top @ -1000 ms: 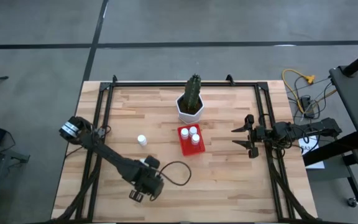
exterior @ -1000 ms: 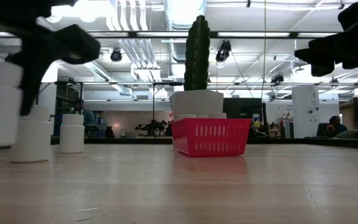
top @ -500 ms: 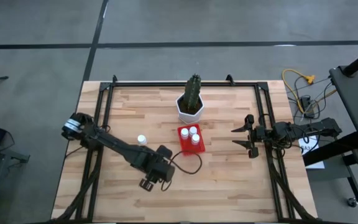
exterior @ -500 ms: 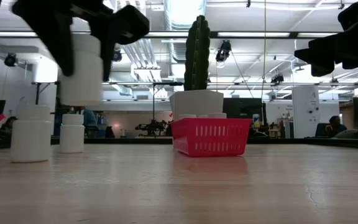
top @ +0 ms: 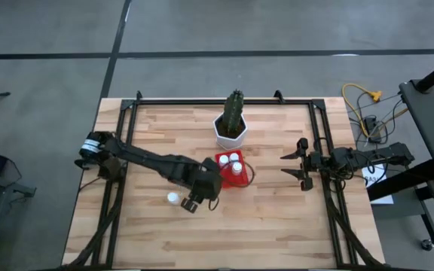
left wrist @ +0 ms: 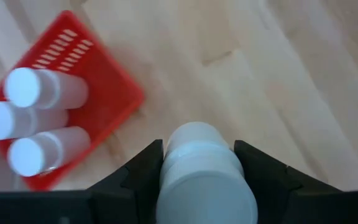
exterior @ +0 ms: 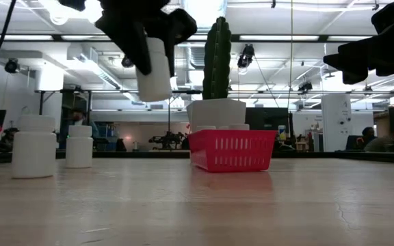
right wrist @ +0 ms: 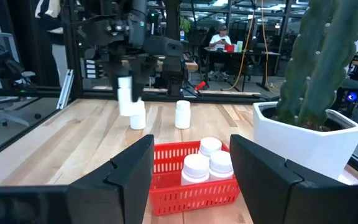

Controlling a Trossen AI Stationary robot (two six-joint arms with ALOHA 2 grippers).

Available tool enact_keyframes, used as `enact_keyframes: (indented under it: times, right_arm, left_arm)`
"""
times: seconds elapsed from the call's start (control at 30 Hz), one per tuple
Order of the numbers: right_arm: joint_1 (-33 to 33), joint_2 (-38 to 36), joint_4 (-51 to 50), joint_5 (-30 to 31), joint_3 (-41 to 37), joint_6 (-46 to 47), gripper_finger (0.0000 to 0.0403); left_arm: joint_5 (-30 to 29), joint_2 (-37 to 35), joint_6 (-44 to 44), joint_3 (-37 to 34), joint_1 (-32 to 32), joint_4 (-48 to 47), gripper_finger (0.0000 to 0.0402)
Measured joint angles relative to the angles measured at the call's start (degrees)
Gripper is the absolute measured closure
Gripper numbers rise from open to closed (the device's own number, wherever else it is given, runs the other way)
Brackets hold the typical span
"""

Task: Pick and place pill bottles into a basket
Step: Put the white pill bottle into the red bin

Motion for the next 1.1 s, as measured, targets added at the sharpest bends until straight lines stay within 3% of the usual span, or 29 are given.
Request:
enact_keyframes:
  times: [0.57,0.77,0.9,1.1]
  right_arm:
    - [0.02,0.00,0.04,0.39,0.00,-0.24,0.0202]
    - [0.02,0.00,0.06,0.45,0.00,-0.09,0.0202]
    - [0.02,-0.01,0.06,0.52,0.00,-0.07,0.0202]
    - [0.00,0.02,0.09,0.53,0.00,-0.20,0.0202]
  left_arm:
    - [0.21,0.43,7.93,1.50,6.90,6.34,0.0243]
    - [0.53,7.53,9.67,8.87,8.48,3.14,0.0243]
    - [-0.15,13.12,9.67,16.67,8.59,-4.48,0.0243]
    - [-1.72,15.98,10.71,21.73,8.68,-6.15,0.0243]
